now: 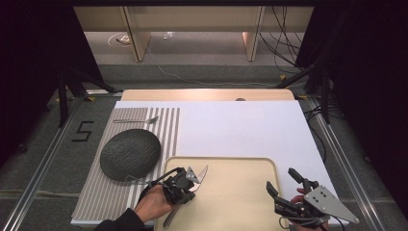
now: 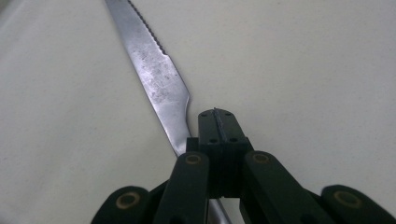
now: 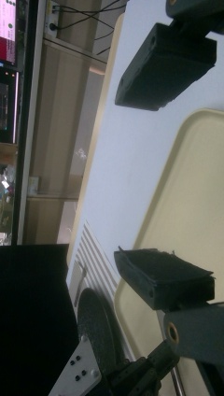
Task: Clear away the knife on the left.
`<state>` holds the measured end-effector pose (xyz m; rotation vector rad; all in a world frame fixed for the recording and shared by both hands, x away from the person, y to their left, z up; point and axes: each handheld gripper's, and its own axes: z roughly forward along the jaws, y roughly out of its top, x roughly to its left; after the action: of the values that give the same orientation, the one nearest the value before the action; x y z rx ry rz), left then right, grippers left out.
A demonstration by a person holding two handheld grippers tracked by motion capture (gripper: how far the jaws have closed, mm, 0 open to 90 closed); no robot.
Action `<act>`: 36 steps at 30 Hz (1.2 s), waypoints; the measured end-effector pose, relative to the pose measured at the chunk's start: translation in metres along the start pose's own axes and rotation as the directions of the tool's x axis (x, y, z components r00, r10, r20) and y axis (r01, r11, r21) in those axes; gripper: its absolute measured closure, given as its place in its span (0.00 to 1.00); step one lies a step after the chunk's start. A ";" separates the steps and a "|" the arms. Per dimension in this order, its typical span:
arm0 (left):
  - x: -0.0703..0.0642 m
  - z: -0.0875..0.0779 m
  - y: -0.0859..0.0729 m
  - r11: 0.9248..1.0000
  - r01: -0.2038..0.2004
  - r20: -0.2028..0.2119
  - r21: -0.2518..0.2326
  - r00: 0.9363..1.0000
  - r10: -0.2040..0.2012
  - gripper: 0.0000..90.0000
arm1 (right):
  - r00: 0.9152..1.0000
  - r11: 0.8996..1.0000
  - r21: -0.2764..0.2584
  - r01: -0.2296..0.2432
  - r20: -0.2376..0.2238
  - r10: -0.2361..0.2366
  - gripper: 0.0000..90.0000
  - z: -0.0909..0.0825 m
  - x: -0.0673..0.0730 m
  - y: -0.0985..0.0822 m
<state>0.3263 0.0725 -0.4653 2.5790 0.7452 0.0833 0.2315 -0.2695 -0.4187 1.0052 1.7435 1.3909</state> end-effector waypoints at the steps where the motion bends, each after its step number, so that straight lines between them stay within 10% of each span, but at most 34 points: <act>1: 0.002 -0.001 -0.001 1.000 0.003 -0.002 -0.001 1.000 -0.003 1.00 | 1.000 1.000 -0.005 0.001 0.000 -0.001 0.24 0.000 0.000 0.000; 36: 0.025 -0.012 -0.019 0.996 0.083 -0.001 0.027 0.997 -0.083 1.00 | 1.000 1.000 -0.006 0.004 0.000 -0.004 0.25 -0.001 0.001 0.000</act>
<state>0.3364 0.1051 -0.4643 2.5697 0.8578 0.0482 0.2304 -0.2691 -0.4187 0.9976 1.7399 1.3931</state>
